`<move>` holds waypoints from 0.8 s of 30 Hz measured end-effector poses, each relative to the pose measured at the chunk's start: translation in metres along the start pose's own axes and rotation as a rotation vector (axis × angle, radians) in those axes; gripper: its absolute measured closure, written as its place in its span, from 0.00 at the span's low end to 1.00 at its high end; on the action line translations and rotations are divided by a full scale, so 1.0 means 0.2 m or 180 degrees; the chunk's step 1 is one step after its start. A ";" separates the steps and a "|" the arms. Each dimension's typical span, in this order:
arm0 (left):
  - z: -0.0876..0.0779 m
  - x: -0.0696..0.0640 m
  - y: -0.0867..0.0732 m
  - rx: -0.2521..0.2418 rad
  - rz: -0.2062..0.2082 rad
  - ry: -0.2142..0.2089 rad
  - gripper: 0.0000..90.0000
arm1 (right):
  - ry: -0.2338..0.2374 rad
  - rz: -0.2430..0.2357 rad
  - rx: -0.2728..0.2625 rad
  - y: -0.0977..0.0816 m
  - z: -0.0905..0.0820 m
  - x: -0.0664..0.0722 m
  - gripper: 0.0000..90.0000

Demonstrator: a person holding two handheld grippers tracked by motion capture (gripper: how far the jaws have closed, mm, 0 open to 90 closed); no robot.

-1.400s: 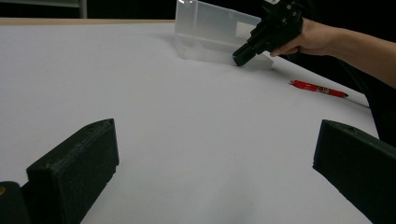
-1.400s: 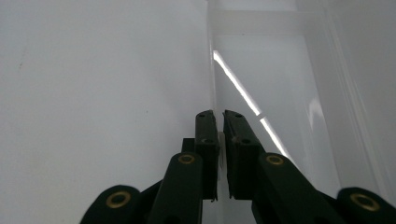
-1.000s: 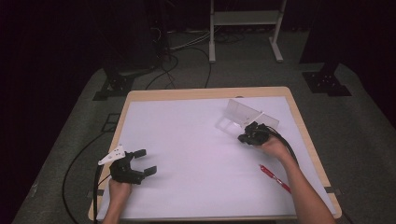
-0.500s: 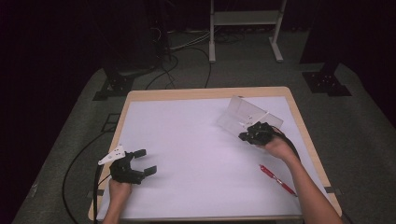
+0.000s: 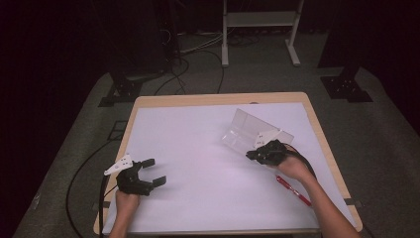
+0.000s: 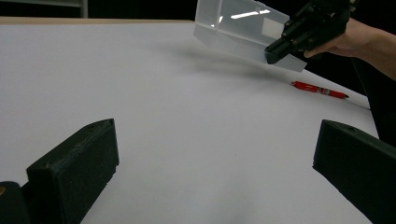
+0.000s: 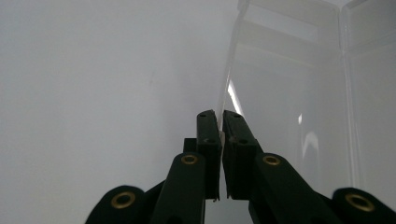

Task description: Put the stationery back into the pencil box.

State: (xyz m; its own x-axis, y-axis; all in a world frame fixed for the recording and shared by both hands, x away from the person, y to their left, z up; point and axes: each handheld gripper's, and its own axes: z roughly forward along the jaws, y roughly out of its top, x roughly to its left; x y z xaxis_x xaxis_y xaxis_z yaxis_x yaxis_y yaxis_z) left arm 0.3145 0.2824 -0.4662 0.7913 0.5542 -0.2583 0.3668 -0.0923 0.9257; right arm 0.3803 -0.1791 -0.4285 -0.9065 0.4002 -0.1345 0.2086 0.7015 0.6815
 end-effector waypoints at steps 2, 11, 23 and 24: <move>0.00 0.00 0.00 0.0005 -0.0001 0.0003 0.00 | 0.0029 -0.0008 -0.0009 0.00 0.00 0.01 0.95; 0.00 0.00 0.00 0.0004 -0.0006 0.0004 0.00 | 0.0243 -0.0181 -0.0059 0.03 0.03 0.13 0.95; 0.00 0.00 0.00 -0.0007 -0.0024 0.0010 0.00 | 0.0415 -0.0321 -0.0062 0.05 0.08 0.22 0.94; 0.00 0.00 0.00 -0.0008 -0.0027 0.0011 0.00 | 0.0435 -0.0334 -0.0055 0.05 0.08 0.22 0.94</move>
State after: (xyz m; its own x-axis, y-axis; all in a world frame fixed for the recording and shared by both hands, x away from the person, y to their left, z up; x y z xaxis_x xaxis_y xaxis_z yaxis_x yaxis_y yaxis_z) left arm 0.3144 0.2833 -0.4661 0.7865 0.5578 -0.2651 0.3722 -0.0856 0.9242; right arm 0.3479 -0.1454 -0.4395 -0.9647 0.2406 -0.1073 0.1049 0.7244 0.6813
